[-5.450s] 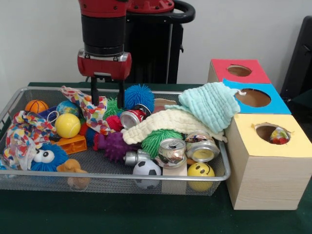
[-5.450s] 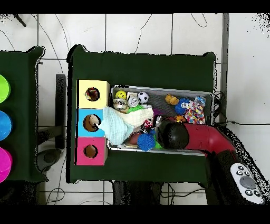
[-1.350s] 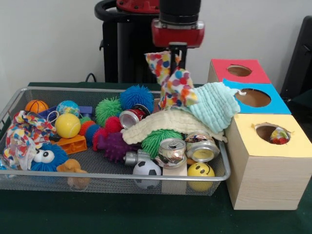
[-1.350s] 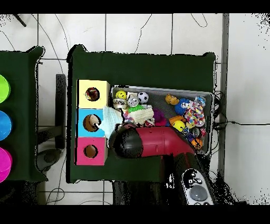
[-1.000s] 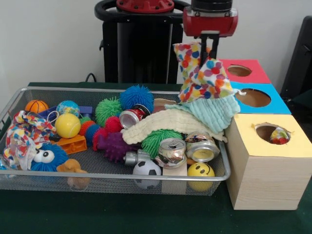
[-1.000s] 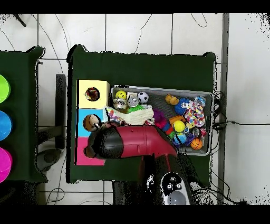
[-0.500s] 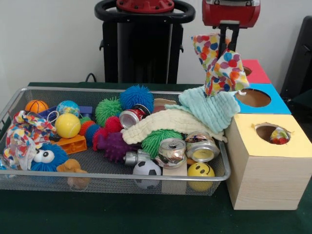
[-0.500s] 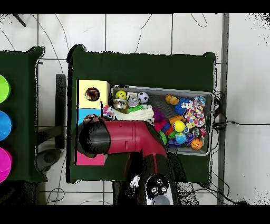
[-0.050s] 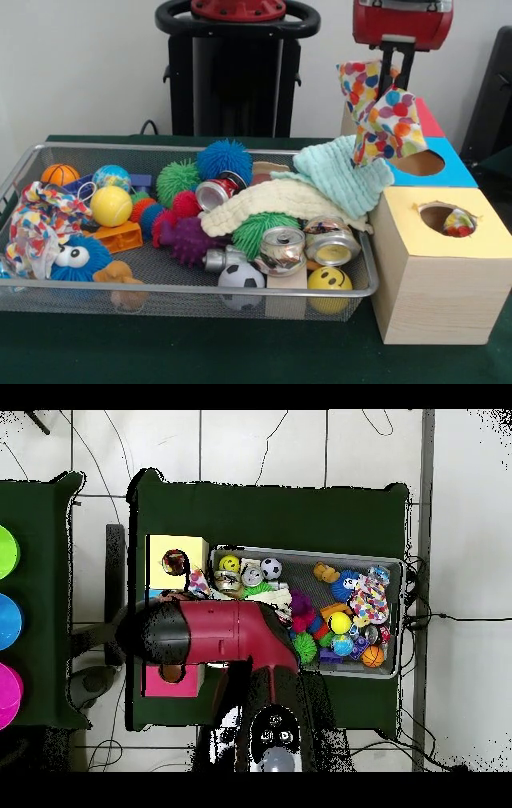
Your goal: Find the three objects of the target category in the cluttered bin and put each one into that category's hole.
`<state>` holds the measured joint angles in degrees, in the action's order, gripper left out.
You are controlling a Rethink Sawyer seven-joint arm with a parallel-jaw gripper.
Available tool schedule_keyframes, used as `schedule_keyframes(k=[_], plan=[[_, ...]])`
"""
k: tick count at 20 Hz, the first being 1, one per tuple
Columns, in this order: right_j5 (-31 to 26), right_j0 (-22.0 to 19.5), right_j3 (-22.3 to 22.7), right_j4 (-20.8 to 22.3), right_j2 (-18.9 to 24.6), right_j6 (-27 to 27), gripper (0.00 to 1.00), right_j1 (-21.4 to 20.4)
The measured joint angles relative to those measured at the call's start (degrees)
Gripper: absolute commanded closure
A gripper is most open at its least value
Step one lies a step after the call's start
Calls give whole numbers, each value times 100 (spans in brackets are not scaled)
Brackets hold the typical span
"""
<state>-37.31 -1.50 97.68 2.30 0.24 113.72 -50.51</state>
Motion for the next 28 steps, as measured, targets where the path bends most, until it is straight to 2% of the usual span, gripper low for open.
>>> schedule_keyframes(k=[7,11,16,23,28], plan=[[-1,437,-305,1,-434,209,100,282],[-2,847,-581,-21,-743,465,100,609],[-7,1103,-849,-131,-897,706,100,889],[-111,1241,-1216,-385,-990,911,100,1137],[-157,1241,-1464,-417,-1068,911,100,1243]])
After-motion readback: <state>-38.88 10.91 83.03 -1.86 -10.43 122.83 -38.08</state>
